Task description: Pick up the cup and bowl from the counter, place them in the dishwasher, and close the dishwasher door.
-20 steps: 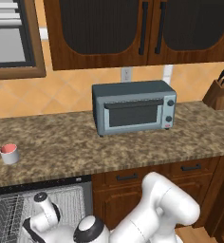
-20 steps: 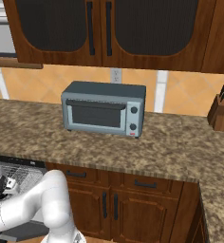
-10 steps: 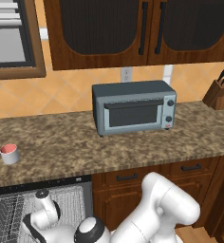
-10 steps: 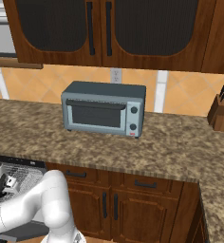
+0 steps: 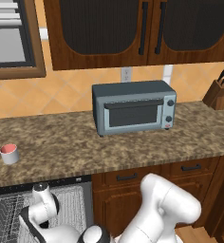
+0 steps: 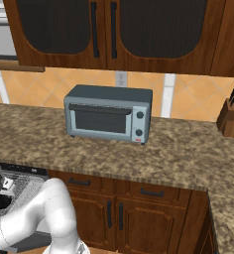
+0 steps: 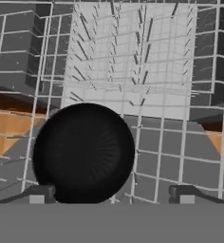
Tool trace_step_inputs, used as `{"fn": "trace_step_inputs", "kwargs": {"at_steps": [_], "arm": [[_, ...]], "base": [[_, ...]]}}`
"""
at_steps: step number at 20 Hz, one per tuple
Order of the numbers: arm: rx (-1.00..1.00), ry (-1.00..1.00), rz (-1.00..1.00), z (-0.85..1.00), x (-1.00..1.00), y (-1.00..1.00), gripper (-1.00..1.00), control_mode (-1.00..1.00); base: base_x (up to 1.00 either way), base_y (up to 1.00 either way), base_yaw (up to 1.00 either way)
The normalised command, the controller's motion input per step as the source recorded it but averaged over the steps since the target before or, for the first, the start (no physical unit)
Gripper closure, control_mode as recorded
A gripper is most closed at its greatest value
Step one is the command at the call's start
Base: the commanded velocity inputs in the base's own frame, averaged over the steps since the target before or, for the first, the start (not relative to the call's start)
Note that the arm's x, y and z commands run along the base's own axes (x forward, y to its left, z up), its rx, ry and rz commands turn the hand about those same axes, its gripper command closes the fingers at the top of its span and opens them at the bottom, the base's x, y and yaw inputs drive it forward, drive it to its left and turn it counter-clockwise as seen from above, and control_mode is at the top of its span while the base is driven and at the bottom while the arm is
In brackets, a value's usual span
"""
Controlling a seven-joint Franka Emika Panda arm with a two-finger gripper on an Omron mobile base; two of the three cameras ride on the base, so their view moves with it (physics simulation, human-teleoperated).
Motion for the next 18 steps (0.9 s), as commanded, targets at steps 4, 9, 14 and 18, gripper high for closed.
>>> {"fn": "trace_step_inputs", "kwargs": {"at_steps": [4, 9, 14, 18], "arm": [[0.0, -0.04, 0.0, 0.99, -0.53, 0.0, -1.0, -1.0], [0.0, -0.09, 0.0, 1.0, -0.62, 0.0, -1.0, -1.0], [0.0, -0.15, 0.0, 1.0, -0.48, -0.01, -1.0, -1.0], [0.04, -0.08, 0.0, 1.0, -0.26, -0.15, -1.0, -1.0]], "base": [[0.0, 0.0, 0.0], [0.0, 0.0, 0.0], [0.0, 0.0, 0.0], [0.0, 0.0, 0.0]]}}
